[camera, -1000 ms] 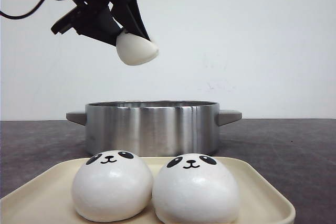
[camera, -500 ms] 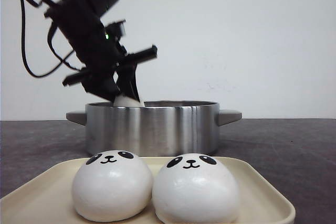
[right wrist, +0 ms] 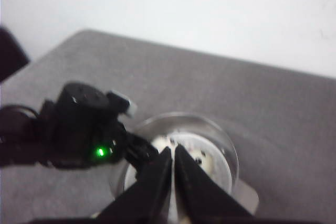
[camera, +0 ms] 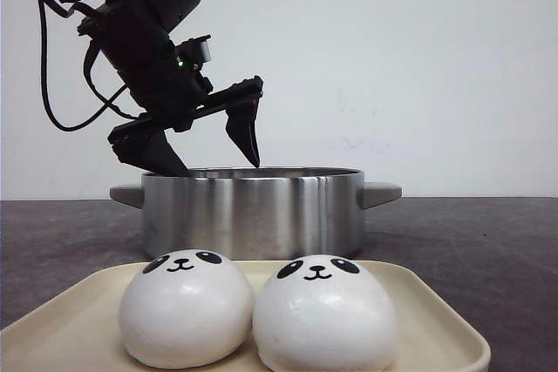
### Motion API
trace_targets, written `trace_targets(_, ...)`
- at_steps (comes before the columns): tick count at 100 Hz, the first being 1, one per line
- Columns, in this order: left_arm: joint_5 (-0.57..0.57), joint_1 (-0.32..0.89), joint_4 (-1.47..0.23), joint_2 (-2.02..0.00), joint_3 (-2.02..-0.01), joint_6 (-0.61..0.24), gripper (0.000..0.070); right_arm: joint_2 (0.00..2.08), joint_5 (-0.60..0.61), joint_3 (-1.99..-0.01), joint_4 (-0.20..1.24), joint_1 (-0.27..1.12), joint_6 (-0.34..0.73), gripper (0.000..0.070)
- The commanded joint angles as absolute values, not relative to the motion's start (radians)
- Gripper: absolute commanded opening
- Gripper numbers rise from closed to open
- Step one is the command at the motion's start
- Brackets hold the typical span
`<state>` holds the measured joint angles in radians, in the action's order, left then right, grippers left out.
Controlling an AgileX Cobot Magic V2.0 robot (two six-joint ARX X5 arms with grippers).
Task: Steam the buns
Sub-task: 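Lower the bun with the left gripper into the pot and open, then grasp the nearer bun closest to the right gripper and lift it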
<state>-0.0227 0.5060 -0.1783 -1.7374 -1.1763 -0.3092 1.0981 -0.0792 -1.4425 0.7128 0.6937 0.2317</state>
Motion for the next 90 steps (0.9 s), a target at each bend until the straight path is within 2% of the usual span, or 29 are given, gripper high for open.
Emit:
trace_targets(1,-0.022,0.51,-0.215,-1.711,-1.222,-0.303,0.0593,1.104,-0.08,-1.452,0.747,0.704,0.224,0.0001)
trace_targets(23,-0.022,0.514,-0.302,-1.544,-1.249,-0.303,0.0589,1.104,-0.065,-1.369,0.891,0.748,0.28,0.0001)
trace_targets(40,-0.022,0.532,-0.355,-1.373,-1.249,-0.305,0.059,1.104,0.001,-1.235,0.872,0.819,0.366,0.0001)
trace_targets(53,-0.022,0.558,-0.422,-1.252,-1.249,-0.305,0.059,1.122,0.004,-1.137,0.828,0.883,0.468,0.0013)
trace_targets(56,-0.022,0.563,-0.435,-1.226,-1.249,-0.305,0.0589,1.129,0.004,-1.122,0.826,0.895,0.488,0.0049)
trace_targets(59,-0.022,0.569,-0.447,-1.203,-1.25,-0.305,0.059,1.14,0.004,-1.111,0.825,0.908,0.501,0.0118)
trace_targets(63,-0.022,0.577,-0.461,-1.173,-1.25,-0.306,0.059,1.158,0.007,-1.097,0.829,0.926,0.515,0.026)
trace_targets(71,-0.022,0.594,-0.481,-1.121,-1.25,-0.307,0.059,1.2,0.03,-1.085,0.839,0.955,0.525,0.0473)
trace_targets(90,-0.022,0.622,-0.506,-1.039,-1.249,-0.307,0.0589,1.339,0.091,-1.082,0.844,1.0,0.523,0.0485)
